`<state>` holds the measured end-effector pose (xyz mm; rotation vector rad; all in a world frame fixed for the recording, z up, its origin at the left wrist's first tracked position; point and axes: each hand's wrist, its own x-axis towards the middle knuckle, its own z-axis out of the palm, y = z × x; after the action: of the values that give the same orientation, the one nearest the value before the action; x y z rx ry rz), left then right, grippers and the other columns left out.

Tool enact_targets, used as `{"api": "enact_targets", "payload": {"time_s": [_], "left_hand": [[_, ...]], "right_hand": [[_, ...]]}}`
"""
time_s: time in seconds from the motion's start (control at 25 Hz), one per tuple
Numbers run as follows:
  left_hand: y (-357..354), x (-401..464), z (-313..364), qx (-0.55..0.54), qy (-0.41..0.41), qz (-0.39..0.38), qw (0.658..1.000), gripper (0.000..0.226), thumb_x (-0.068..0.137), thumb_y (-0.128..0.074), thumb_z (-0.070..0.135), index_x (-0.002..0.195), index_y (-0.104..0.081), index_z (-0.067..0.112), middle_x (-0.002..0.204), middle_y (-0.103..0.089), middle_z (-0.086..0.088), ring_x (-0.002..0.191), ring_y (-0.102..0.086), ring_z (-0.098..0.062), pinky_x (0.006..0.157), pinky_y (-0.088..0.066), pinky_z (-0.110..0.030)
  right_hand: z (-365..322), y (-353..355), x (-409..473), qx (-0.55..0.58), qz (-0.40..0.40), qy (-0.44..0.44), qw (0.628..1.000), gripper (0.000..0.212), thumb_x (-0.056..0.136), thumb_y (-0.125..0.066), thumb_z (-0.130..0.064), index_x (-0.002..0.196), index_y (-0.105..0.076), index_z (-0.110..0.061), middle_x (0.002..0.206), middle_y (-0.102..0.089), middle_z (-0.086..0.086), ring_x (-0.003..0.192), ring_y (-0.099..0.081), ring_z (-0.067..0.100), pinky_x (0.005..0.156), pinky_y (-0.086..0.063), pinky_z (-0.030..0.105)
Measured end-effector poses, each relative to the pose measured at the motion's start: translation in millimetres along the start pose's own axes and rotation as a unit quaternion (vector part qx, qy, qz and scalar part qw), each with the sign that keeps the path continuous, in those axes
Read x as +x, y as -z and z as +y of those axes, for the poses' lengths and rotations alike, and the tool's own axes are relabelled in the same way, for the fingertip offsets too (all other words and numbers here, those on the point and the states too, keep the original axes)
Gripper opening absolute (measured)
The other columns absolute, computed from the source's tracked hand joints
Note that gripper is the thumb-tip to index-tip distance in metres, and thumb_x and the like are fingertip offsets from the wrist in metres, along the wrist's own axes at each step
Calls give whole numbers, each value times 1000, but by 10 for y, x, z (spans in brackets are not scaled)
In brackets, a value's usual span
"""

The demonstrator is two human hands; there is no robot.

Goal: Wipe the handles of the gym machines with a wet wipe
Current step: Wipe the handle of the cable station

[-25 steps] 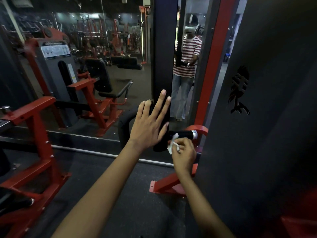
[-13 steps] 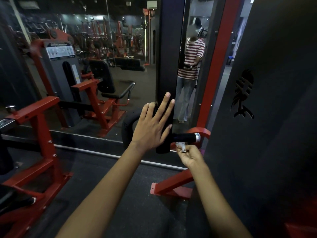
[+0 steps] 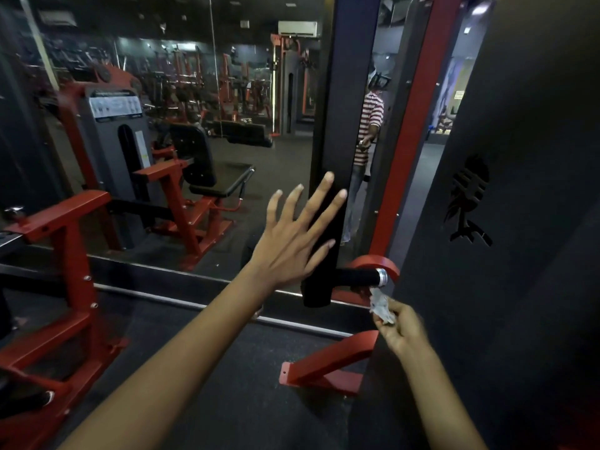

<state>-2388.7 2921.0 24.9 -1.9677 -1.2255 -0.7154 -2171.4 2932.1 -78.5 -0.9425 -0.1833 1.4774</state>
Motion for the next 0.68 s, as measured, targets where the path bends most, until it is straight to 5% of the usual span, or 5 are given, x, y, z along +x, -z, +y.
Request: {"api": "enact_targets", "payload": {"time_s": [0.28, 0.68], "left_hand": [[219, 751, -745, -96, -164, 73, 979, 65, 99, -42, 41, 152, -19, 12, 159, -12, -14, 148, -10, -27, 117, -19, -47], [-167, 1186, -1431, -162, -379, 137, 901, 58, 102, -34, 42, 153, -17, 19, 160, -9, -13, 148, -5, -29, 119, -14, -48]], "right_hand": [[28, -270, -351, -171, 29, 171, 970, 26, 86, -40, 11, 88, -65, 1, 68, -72, 5, 51, -64, 10, 49, -52, 19], [696, -1209, -1328, -164, 48, 304, 937, 16, 84, -60, -5, 94, -72, -3, 98, -72, 13, 83, -70, 17, 68, -56, 22]]}}
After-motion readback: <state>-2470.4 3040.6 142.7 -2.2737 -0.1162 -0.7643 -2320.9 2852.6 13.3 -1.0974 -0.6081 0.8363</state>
